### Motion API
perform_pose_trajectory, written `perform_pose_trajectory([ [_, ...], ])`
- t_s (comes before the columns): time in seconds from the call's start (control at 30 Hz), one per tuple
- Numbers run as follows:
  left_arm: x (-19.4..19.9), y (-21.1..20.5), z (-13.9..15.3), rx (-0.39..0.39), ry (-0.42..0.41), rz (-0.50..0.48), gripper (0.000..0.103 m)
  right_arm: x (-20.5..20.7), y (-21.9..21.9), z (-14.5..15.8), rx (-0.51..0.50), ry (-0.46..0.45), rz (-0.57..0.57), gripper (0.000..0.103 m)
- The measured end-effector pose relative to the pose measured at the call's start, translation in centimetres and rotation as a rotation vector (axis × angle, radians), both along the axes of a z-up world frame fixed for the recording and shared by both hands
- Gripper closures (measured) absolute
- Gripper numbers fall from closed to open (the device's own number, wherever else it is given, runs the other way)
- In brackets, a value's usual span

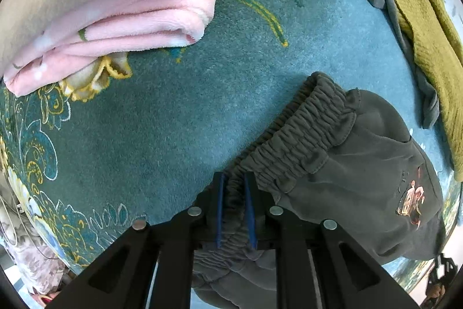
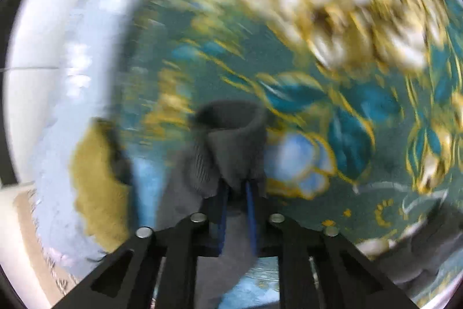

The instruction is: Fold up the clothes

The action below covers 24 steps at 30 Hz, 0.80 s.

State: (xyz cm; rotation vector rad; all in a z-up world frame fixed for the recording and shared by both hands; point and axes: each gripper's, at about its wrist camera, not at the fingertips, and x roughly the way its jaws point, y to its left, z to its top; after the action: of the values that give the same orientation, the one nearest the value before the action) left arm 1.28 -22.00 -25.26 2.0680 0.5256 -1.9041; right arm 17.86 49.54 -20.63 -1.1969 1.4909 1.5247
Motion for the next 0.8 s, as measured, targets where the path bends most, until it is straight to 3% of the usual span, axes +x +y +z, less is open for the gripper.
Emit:
perform_pose_trajectory([
  [0.1,0.1,0.5,-0.2,-0.001,-0.005,-0.004,0.086,-0.2,0.4,0.6,0.028,-0.009,0.023,0.098],
  [0.4,0.8,1.2,0.5,0.020,-0.032,0.035,0.083,0.0,1.5,2.8,0.084,-0.039,0.050,0.098],
  [0.5,1.9,0.5,1.2,0.041,-0.021,0.097,0.064,0.7,1.6,3.7,0.084,-0.051,0.030,0.092],
  [0.57,3.1,0.0,1.9,0.076,0.017,0.151,0.058,1.2,1.7,4.3,0.084,-0.059,0.016,0.076],
  [0.6,3.8,-0.3,2.3,0.088,0.034,0.176,0.058,1.4,1.8,4.6,0.084,-0.063,0.009,0.062],
  [0.63,4.7,-0.5,2.5,0.102,0.049,0.204,0.055,2.2,1.5,5.4,0.091,-0.055,0.003,0.057],
  [0.8,9.6,-1.1,2.3,0.158,0.069,0.316,0.051,6.0,-0.5,8.5,0.087,-0.052,-0.012,0.057],
])
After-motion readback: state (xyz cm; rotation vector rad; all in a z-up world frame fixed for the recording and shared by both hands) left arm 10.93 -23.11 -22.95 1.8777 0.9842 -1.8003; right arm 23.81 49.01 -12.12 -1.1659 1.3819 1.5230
